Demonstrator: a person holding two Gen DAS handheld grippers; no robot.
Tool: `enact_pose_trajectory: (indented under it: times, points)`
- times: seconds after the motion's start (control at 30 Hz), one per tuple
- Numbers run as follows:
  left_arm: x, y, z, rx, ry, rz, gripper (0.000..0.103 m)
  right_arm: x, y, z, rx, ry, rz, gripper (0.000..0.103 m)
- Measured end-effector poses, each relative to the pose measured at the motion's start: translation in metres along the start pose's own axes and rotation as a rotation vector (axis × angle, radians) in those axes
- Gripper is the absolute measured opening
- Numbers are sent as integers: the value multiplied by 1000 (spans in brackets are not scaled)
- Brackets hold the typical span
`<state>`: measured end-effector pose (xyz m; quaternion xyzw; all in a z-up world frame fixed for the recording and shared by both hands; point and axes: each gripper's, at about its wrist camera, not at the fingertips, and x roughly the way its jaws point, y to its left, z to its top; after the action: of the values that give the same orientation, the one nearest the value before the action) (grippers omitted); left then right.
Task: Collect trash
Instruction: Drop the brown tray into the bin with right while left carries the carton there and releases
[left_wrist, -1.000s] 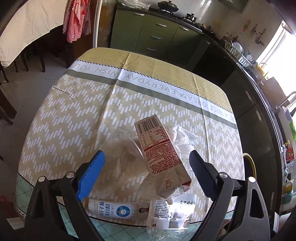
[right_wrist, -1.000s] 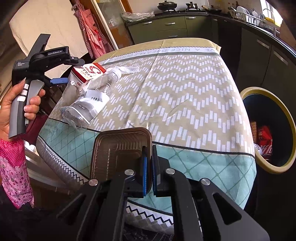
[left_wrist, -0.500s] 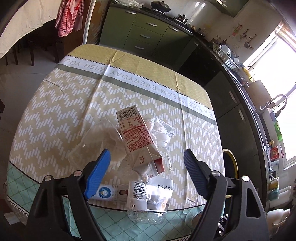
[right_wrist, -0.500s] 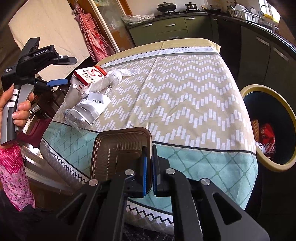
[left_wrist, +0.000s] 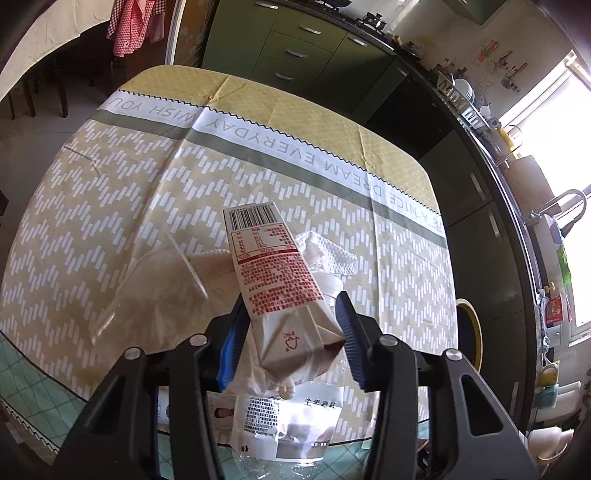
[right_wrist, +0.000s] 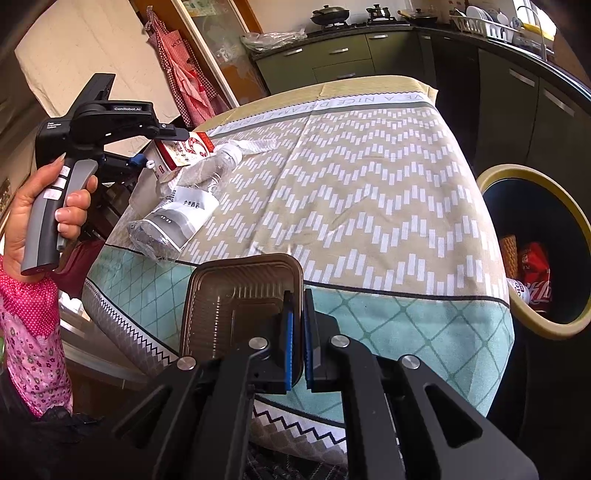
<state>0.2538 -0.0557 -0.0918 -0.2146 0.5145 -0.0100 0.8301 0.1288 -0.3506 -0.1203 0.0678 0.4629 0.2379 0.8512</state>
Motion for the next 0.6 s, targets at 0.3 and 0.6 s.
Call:
enact_pose_trajectory:
  times: [0.3, 0.6]
  points:
    - [-12, -13, -3, 99, -84, 52, 34, -17, -13, 8, 28, -45, -33, 5]
    - [-56, -60, -23, 253, -164, -48, 34, -74, -93, 36, 177, -178, -266, 5]
